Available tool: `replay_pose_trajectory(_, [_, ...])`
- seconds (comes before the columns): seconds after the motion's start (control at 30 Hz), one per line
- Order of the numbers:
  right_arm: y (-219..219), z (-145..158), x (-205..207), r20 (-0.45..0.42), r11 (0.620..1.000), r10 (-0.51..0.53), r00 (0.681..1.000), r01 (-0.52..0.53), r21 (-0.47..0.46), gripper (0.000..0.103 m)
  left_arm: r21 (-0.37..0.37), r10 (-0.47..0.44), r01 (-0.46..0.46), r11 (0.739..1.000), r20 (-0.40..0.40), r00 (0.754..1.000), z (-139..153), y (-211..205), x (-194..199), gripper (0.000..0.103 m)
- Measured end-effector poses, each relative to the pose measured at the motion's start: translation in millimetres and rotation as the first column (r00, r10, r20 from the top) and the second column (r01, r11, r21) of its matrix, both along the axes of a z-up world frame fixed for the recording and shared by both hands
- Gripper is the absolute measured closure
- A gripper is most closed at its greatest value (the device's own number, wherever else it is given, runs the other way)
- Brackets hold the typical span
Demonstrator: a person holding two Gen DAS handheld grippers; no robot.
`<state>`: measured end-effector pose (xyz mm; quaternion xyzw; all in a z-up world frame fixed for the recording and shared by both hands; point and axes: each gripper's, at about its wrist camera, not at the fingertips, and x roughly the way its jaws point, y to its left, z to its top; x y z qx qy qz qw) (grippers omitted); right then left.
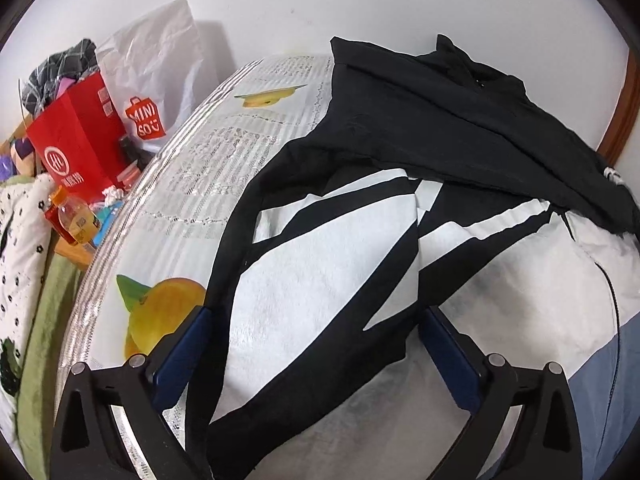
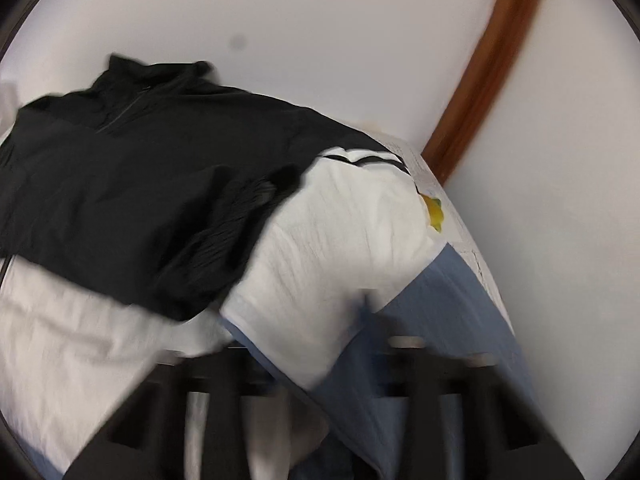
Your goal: Fold large clothes
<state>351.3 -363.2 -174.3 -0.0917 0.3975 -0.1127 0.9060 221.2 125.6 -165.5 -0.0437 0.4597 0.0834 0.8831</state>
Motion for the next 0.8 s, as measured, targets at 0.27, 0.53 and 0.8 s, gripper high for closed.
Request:
replay_pose_trajectory(0.27, [-45, 27, -30, 0.085, 0.975, -0.109, 0.99, 0.089, 0.203, 0.085, 0.006, 0.003, -0.003, 1.0, 0.006, 1.0, -1, -1, -1, 0.0])
replay_pose_trajectory(0.53, [-3, 45, -96, 0.142, 0.984, -0.011, 0.99, -0.014, 0.175, 0.061, -0.001, 0.005, -0.005, 1.0, 0.007, 1.0, -1, 0, -1, 0.0])
replay_pose_trajectory(0.8, [23, 37, -138, 0.101, 0.976, 0.012, 0.995, -0.034, 0.213, 0.059, -0.001, 0.004, -0.004, 1.0, 0.007, 1.0, 0, 0, -2, 0.0])
